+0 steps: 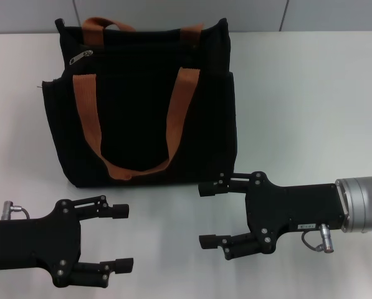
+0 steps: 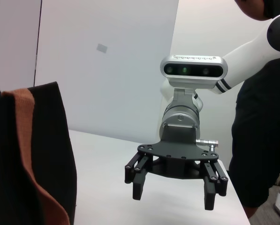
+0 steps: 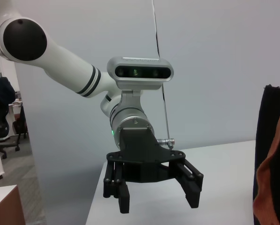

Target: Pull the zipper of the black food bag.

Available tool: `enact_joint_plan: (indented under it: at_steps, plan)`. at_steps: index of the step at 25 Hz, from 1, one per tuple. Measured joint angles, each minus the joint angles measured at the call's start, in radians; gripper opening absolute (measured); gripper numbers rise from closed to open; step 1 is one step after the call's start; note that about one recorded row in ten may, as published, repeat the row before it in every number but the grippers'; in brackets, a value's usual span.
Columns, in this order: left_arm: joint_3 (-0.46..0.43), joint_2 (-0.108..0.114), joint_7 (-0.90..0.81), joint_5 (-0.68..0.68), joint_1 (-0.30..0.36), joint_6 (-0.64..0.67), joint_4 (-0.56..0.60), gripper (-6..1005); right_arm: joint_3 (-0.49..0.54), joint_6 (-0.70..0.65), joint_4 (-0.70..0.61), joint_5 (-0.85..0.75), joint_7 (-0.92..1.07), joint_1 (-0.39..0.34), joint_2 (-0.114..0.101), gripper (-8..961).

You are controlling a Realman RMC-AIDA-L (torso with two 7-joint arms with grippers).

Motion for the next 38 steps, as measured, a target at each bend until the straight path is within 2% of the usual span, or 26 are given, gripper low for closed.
enact_joint_plan:
  at_steps: [20,25,26,27,29,30,31,32,35,38]
  plan:
    - [-0.033,-0.001,0.0,-0.009,-0.001,0.011,0.0,807,0.003,0.0,0.003,0.0,-0.015,0.001,0.0,809]
    - [-0.185,-0.011,0.018,-0.01,-0.007,0.048,-0.005,801,0.003,0.0,0.003,0.0,-0.015,-0.001,0.0,806]
    - [-0.276,-0.015,0.035,-0.01,-0.008,0.071,-0.01,800,0.003,0.0,0.003,0.0,-0.015,-0.002,0.0,805]
    - [-0.307,-0.016,0.04,-0.01,-0.008,0.078,-0.011,799,0.003,0.0,0.003,0.0,-0.015,-0.002,0.0,805]
    - [-0.424,-0.021,0.047,-0.013,-0.007,0.099,-0.012,797,0.003,0.001,0.003,0.0,-0.015,-0.002,0.0,803]
    - [-0.424,-0.021,0.047,-0.013,-0.007,0.099,-0.012,796,0.003,0.001,0.003,0.0,-0.015,-0.002,0.0,803]
    - [-0.487,-0.022,0.045,-0.016,-0.006,0.105,-0.013,795,0.003,0.001,0.003,0.0,-0.015,-0.002,0.0,802]
    - [-0.618,-0.019,0.032,-0.022,-0.006,0.108,-0.02,793,0.003,0.001,0.003,0.0,-0.015,-0.003,0.0,802]
    - [-0.682,-0.005,0.016,-0.025,-0.009,0.095,-0.024,790,0.003,0.001,0.003,0.0,-0.015,-0.005,0.0,800]
    - [-0.692,0.029,-0.008,-0.024,-0.023,0.033,-0.017,787,0.003,0.002,0.003,0.0,-0.015,-0.007,0.0,798]
